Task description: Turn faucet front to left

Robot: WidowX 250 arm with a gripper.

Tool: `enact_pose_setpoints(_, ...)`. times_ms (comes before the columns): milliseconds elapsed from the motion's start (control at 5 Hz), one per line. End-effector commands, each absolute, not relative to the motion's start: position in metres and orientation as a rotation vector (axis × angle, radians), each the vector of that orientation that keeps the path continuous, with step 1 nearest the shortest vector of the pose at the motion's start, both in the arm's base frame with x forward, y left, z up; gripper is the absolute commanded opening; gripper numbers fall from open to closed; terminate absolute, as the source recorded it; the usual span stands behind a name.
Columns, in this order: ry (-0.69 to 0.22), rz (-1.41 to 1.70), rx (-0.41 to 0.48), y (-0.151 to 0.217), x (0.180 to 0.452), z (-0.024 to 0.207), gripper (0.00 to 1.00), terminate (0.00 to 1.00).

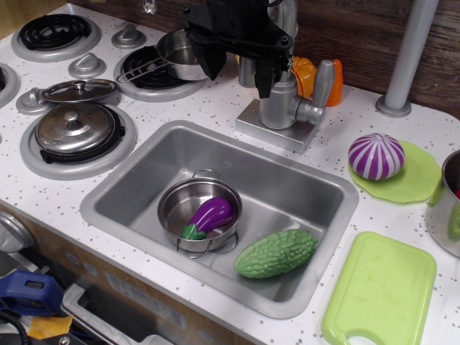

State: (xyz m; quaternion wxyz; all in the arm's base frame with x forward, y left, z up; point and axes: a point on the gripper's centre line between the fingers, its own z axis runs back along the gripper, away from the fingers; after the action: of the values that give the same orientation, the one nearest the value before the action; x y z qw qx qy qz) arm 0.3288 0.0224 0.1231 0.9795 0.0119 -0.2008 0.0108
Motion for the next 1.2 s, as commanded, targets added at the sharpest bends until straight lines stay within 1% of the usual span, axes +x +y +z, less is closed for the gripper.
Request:
enact_pose_setpoints(0,-0.487,0.013,0.048,0.030,0.350,0.137,1.00,0.00)
enact_pose_setpoints(200,-0.489,0.038,0.078,0.033,0.354,0.134,0.00,0.00)
enact_pose_setpoints(400,-0.475,0.046,0.109,0.038,0.349,0.132,0.00,0.00)
enact_pose_setpoints(600,-0.465,0.036,0.211,0.051,0.345,0.132,0.00,0.00)
enact_pose_setpoints(800,-0.468,-0.007,0.248,0.071,0.347,0.137,0.00,0.00)
enact_pose_setpoints(1000,-0.500,-0.051,0.273,0.092,0.363,0.137,0.00,0.00)
